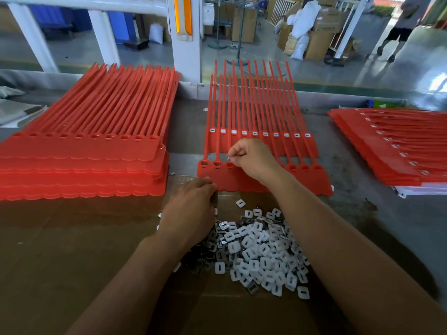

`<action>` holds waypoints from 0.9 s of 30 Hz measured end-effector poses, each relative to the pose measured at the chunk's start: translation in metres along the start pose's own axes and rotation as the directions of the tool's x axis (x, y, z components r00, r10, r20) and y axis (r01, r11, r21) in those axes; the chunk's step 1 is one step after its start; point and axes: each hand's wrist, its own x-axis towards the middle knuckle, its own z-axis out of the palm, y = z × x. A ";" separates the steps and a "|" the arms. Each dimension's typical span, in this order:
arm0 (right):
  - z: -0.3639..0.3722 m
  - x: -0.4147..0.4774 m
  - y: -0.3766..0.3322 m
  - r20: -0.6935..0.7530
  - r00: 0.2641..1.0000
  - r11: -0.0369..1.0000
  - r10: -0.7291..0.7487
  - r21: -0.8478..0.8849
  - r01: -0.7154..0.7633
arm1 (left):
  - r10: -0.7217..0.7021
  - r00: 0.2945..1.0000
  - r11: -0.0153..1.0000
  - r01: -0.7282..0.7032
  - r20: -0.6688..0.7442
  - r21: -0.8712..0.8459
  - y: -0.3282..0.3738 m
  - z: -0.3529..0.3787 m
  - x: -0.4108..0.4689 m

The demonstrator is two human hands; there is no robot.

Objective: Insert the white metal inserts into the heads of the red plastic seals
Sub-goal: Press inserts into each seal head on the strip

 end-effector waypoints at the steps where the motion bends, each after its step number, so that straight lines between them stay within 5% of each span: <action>1: 0.000 0.001 0.000 0.013 1.000 1.000 0.000 -0.011 0.000 | 0.000 1.000 1.000 0.000 0.001 -0.002 0.000 0.000 0.000; 13: 0.001 0.011 -0.007 0.111 0.990 0.973 0.091 -0.220 -0.065 | -0.007 1.000 1.000 0.007 0.016 0.002 0.000 0.000 0.000; 27: -0.004 -0.001 -0.001 0.050 0.997 0.998 0.065 -0.001 -0.065 | 0.000 1.000 1.000 0.000 0.015 0.007 0.001 -0.001 0.000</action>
